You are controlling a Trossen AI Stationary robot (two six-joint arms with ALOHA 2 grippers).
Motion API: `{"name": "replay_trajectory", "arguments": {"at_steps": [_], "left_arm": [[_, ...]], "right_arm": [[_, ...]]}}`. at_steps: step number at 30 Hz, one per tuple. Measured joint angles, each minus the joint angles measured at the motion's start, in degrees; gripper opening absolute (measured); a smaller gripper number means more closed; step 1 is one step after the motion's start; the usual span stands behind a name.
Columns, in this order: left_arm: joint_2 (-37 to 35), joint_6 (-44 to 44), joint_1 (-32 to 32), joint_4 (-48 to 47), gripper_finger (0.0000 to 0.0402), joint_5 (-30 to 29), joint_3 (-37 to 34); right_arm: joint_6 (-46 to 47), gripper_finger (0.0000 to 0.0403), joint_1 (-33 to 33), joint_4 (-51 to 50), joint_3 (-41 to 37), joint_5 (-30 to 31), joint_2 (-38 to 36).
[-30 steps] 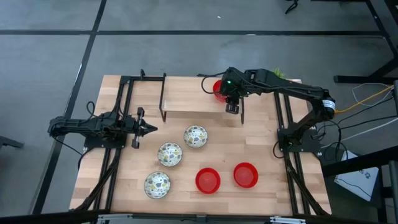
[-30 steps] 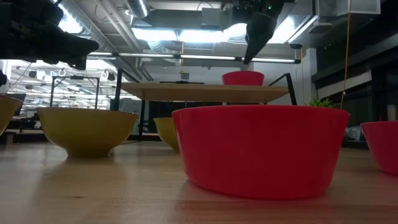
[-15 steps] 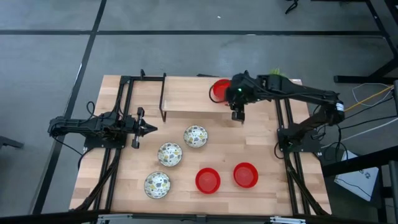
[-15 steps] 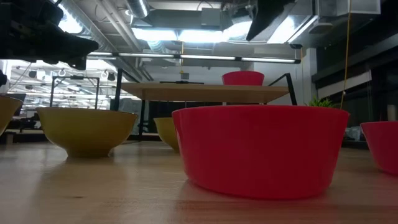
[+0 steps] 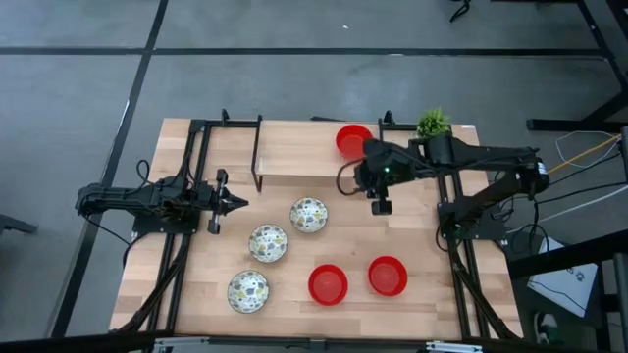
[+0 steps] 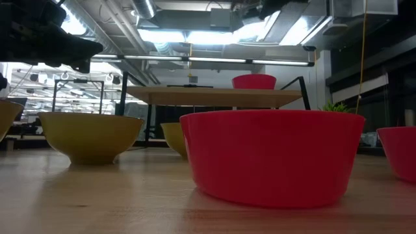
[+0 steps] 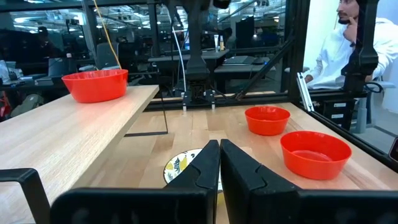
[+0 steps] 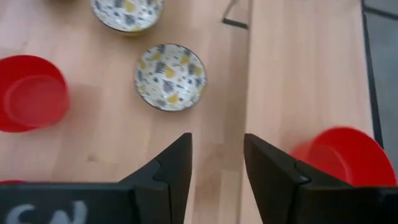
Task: Pick & Place Mini bowls
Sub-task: Stack the right red bowl on top of the red bowl on the shelf
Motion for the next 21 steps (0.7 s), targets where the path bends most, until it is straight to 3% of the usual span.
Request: {"name": "replay_trajectory", "arguments": {"at_steps": [21], "left_arm": [[0.0, 0.0, 0.0, 0.0, 0.0011, 0.0, 0.0]], "right_arm": [[10.8, 0.0145, 15.6, 1.8, 0.0, -2.6, 0.2]]}}
